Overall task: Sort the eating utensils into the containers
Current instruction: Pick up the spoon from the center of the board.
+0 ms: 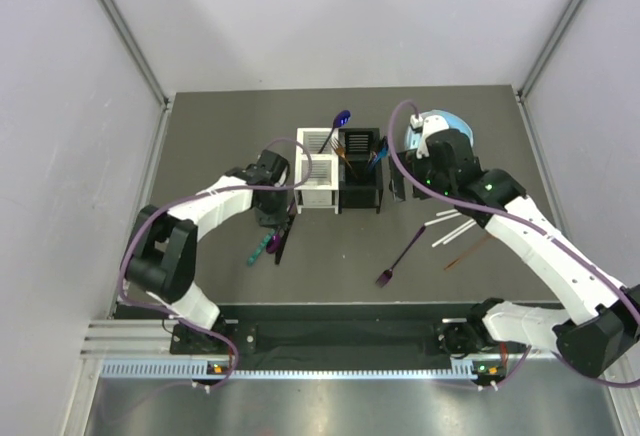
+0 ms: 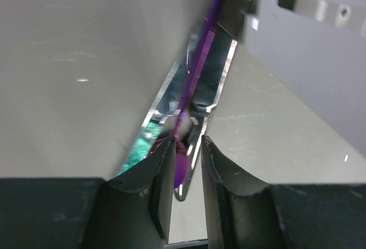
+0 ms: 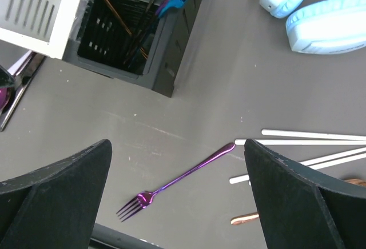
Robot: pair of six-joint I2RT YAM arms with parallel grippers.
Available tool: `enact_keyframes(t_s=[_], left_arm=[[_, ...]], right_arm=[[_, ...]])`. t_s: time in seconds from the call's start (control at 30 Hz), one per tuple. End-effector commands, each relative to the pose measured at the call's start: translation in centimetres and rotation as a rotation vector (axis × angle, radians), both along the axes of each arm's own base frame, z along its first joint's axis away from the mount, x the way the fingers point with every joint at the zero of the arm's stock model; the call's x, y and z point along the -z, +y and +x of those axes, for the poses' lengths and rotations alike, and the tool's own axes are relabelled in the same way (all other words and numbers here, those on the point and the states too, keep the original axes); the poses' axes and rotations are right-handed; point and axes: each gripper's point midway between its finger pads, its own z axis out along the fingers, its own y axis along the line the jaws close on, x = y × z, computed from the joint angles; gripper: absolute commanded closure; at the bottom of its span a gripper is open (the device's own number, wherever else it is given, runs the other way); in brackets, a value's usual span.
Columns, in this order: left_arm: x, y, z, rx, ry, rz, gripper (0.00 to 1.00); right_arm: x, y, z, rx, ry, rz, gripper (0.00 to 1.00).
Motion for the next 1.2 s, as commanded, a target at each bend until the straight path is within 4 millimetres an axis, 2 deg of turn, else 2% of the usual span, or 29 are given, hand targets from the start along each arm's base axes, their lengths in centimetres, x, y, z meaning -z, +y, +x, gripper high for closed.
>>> enact_keyframes(t_s=[0.0, 0.2, 0.37, 0.63, 0.8, 0.87, 1.0, 1.17], left_arm=[[0.4, -1.7, -0.1, 0.061, 0.002, -0.022, 0.7], [1.2, -1.0, 0.3, 0.027, 0.012, 0.029, 0.7], [-0.2, -1.0, 1.2, 0.008, -0.054, 0.022, 0.7], [-0.3, -1.2, 1.6, 0.013, -0.053, 0.026, 0.71], [-1.2, -1.2, 2.1, 0.012, -0.085, 0.02, 0.7], [-1.0, -1.0, 2.3, 0.01, -0.082, 0.041, 0.7], [0.8, -0.4, 2.1, 0.002, -0.028, 0.091, 0.72], [1.6, -0.4, 2.2, -0.002, -0.005, 0.104, 0.72]], right_arm=[[-0.9, 0.3, 0.5, -0.002, -0.043, 0.058, 0.0], [-1.0, -0.1, 0.5, 0.001, -0.046, 0.065, 0.0], [-1.0, -0.9, 0.3, 0.011, -0.051, 0.067, 0.0], [-0.6, -1.4, 0.2, 0.016, -0.045, 0.071, 0.0], [-0.3, -1.6, 0.1, 0.017, -0.037, 0.073, 0.0], [-0.4, -1.6, 0.2, 0.019, -0.038, 0.075, 0.0], [-0.3, -1.5, 0.2, 0.013, -0.036, 0.081, 0.01], [-0.3, -1.8, 0.1, 0.013, -0.039, 0.082, 0.0]])
